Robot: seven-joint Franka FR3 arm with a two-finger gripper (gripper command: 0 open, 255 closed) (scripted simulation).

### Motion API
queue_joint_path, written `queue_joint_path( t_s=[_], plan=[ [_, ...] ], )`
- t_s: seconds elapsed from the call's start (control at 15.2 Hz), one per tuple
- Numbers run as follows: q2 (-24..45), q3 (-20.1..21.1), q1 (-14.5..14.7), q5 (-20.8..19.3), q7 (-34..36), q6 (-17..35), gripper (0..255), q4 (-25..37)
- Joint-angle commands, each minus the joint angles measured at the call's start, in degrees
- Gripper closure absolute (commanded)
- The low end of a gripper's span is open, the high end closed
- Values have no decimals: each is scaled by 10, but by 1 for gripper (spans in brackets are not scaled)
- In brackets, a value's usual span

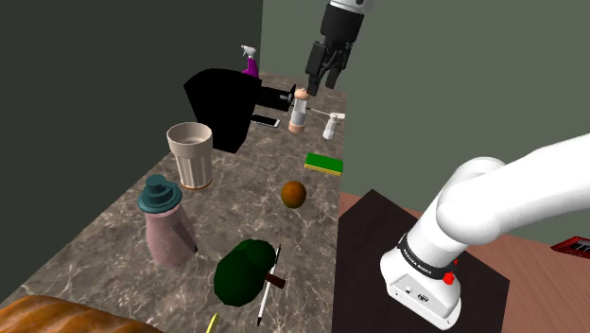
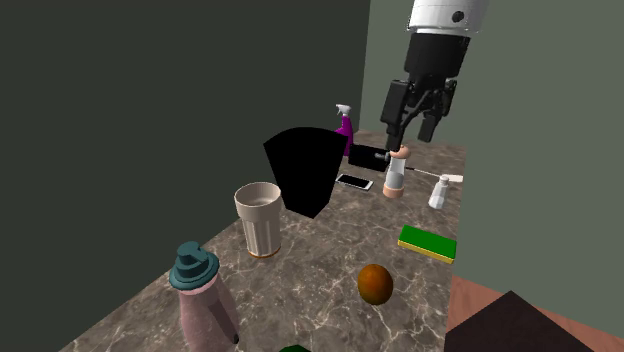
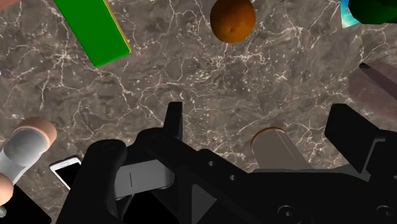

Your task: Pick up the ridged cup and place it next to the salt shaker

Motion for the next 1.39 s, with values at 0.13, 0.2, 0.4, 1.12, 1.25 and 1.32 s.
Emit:
queue_joint_path(
  t_s=[0.13, 0.2, 0.4, 1.12, 1.25, 1.32],
  plan=[
    [82, 27, 0, 1, 27, 47, 0, 31],
    [103, 34, 1, 0, 34, 57, 0, 41],
    [167, 52, 1, -7, 57, 84, 0, 73],
    [420, 96, 22, -73, 150, 135, 0, 253],
    [468, 98, 32, -88, 166, 134, 0, 297],
    [493, 98, 37, -96, 174, 132, 0, 321]
  ],
)
